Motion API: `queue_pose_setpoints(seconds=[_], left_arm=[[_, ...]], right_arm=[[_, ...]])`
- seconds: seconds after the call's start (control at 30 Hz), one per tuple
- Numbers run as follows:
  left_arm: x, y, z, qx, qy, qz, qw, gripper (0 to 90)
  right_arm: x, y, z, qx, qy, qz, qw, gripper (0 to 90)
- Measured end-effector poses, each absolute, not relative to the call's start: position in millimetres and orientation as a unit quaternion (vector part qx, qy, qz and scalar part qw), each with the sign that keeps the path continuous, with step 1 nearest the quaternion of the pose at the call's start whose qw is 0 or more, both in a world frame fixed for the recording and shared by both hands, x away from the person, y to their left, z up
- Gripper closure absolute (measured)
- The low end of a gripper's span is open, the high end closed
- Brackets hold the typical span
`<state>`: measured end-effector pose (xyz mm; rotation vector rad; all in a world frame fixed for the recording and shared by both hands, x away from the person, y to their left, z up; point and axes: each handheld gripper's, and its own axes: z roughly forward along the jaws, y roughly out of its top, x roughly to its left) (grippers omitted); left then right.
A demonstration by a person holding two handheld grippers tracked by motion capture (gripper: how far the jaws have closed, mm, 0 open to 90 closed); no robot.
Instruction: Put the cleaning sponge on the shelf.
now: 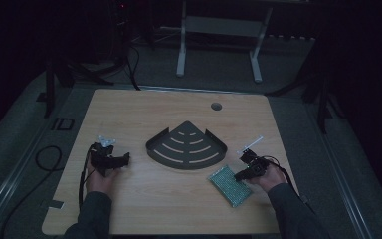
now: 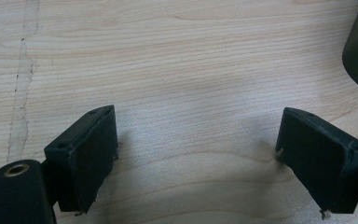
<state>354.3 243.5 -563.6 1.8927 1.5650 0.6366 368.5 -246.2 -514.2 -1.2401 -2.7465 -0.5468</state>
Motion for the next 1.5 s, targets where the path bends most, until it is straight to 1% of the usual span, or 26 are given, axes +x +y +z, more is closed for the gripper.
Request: queue_pose_setpoints(seconds=[0.1,0.17,0.9,1.5], left_arm=[[354,243,-564,0.712,0.589,0.24,0.298,13.0],[354,244,-564,0.712,0.589,0.24,0.297,13.1],[354,244,-564,0.712,0.589,0.24,0.298,13.1],[354,243,-564,0.712,0.589,0.239,0.297,13.1]], right_arm=[[367,-242,-511,-0.396,-0.902,-0.167,0.027,88.7],[367,-241,-510,-0.393,-0.905,-0.162,0.023,89.1],[363,-236,-478,-0.38,-0.91,-0.168,-0.006,89.6],[365,-243,-451,-0.382,-0.906,-0.181,-0.025,89.5]])
